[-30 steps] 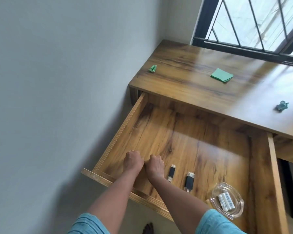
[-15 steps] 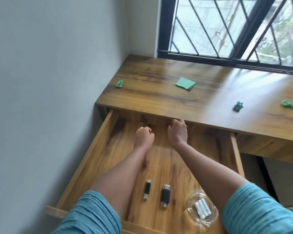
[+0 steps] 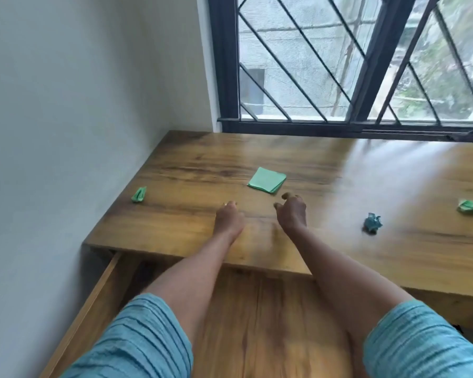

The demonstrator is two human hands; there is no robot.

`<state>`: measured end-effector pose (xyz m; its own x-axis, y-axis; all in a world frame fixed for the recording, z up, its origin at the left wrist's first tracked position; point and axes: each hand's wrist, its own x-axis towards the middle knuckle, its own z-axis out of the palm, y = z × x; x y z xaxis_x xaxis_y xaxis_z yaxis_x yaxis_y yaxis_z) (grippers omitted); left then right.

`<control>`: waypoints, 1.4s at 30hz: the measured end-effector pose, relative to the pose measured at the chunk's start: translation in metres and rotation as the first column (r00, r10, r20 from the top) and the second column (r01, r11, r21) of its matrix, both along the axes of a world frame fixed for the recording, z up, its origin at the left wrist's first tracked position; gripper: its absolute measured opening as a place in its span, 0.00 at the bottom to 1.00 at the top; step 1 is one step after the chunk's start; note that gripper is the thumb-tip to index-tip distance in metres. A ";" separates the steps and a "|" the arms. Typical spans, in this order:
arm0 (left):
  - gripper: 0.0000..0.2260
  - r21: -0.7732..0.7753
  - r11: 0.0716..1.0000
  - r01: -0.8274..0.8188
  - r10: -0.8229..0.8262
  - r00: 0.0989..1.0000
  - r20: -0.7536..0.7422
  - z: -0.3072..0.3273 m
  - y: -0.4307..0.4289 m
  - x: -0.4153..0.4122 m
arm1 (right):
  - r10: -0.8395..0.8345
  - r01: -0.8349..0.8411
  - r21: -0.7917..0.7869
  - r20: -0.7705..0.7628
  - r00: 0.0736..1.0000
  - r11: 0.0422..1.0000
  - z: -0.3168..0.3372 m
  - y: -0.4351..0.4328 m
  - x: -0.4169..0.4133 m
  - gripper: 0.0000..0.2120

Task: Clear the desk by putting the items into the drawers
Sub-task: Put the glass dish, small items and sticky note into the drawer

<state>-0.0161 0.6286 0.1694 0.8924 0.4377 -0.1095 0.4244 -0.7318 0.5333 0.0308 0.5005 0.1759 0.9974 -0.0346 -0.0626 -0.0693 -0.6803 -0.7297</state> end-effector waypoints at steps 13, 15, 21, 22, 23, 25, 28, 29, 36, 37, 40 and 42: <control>0.19 -0.119 0.985 -0.126 0.115 0.989 -0.093 -0.001 -0.014 0.130 | -0.173 0.203 0.163 -0.182 0.968 0.966 -0.019 0.042 0.088 0.20; 0.20 -0.136 0.982 -0.129 0.119 0.990 -0.078 -0.005 -0.014 0.129 | -0.161 0.194 0.182 -0.182 0.970 0.964 -0.021 0.041 0.089 0.18; 0.17 -0.401 0.875 -0.272 0.263 0.962 -0.078 0.000 -0.024 0.111 | -0.235 0.289 0.234 -0.233 0.944 0.928 -0.018 0.031 0.079 0.15; 0.16 -0.449 0.847 -0.286 0.278 0.957 -0.085 0.001 -0.025 0.108 | -0.270 0.336 0.240 -0.267 0.925 0.911 -0.019 0.028 0.076 0.15; 0.16 -0.480 0.828 -0.288 0.278 0.956 -0.095 0.003 -0.027 0.102 | -0.307 0.383 0.250 -0.297 0.904 0.889 -0.019 0.026 0.072 0.15; 0.15 -0.489 0.823 -0.288 0.267 0.957 -0.113 0.005 -0.028 0.090 | -0.358 0.455 0.263 -0.342 0.869 0.851 -0.017 0.019 0.060 0.14; 0.15 -0.486 0.818 -0.307 0.282 0.951 -0.125 0.004 -0.027 0.065 | -0.354 0.475 0.326 -0.366 0.861 0.817 -0.018 0.013 0.036 0.12; 0.14 -0.494 0.812 -0.312 0.284 0.950 -0.133 0.004 -0.024 0.055 | -0.355 0.476 0.357 -0.356 0.865 0.804 -0.019 0.011 0.027 0.11; 0.14 -0.601 0.769 -0.218 0.221 0.973 -0.069 -0.004 -0.009 -0.023 | -0.312 0.463 0.454 -0.371 0.875 0.761 -0.021 -0.001 -0.060 0.14; 0.15 -0.565 0.803 -0.189 0.193 0.980 -0.052 -0.002 -0.007 -0.037 | -0.298 0.444 0.458 -0.357 0.885 0.770 -0.021 -0.001 -0.074 0.14; 0.16 -0.522 0.840 -0.148 0.144 0.988 -0.048 -0.005 0.007 -0.079 | -0.274 0.410 0.451 -0.337 0.901 0.793 -0.017 0.005 -0.116 0.13; 0.16 -0.564 0.812 -0.153 0.146 0.988 -0.058 -0.005 0.020 -0.103 | -0.240 0.392 0.473 -0.350 0.906 0.789 -0.014 0.014 -0.145 0.12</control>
<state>-0.1194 0.6483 0.1644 0.8184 0.4233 -0.3886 0.5121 -0.2303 0.8275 -0.1144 0.5143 0.1615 0.8797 -0.2310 -0.4157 -0.4477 -0.1076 -0.8877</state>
